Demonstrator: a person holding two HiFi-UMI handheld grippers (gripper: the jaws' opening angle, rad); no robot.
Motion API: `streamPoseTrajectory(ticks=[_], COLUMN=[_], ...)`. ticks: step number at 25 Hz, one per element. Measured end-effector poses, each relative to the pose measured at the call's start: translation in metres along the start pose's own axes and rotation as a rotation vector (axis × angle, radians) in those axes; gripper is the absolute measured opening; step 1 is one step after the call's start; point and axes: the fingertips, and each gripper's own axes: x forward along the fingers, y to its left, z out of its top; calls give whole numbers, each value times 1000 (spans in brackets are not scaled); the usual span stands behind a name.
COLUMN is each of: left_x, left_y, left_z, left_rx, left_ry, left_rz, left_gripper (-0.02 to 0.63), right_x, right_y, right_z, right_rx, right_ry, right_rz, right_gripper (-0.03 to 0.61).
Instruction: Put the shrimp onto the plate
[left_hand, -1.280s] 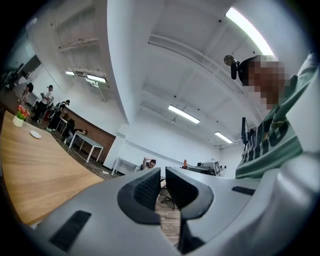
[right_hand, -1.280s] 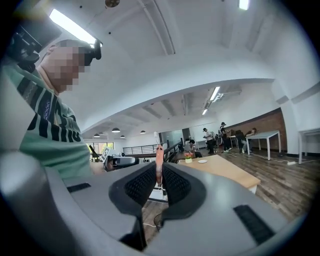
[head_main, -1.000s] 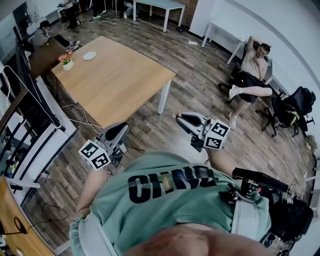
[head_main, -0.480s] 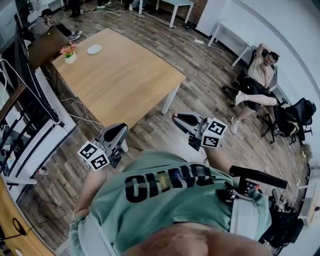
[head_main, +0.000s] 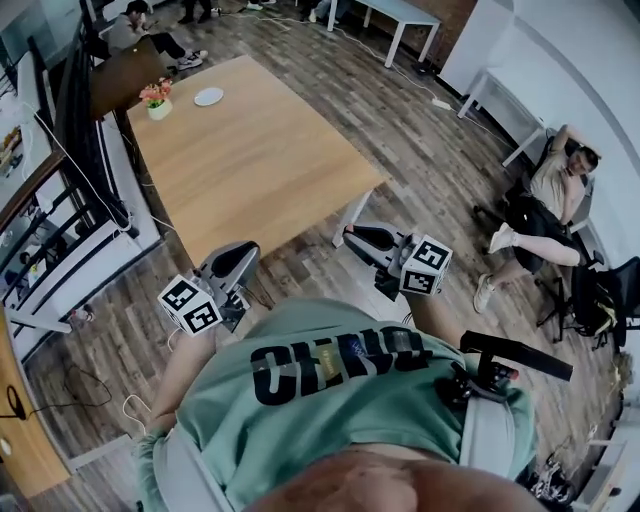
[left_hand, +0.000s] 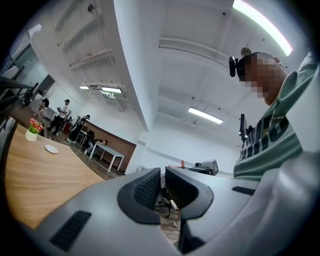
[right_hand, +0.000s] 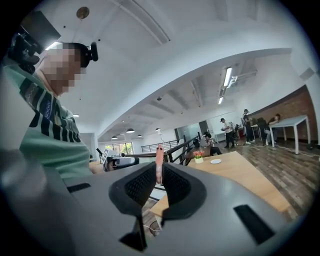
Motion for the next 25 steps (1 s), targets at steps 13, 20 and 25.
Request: streamPoseTrajectory(ticks=[13, 20, 25], left_x=[138, 139, 124], left_y=[-65, -58, -32], left_z=[-12, -14, -18], left_rx=[38, 47, 22], left_ry=[0, 3, -35], left_rz=[98, 97, 87], left_gripper=[35, 35, 35], right_x=[-106, -98, -79], right_y=[-103, -114, -112], right_z=[26, 24, 20], right_rx=[16, 14, 1], right_ry=[-32, -32, -5], right_rz=[142, 143, 127], right_gripper=[41, 41, 41])
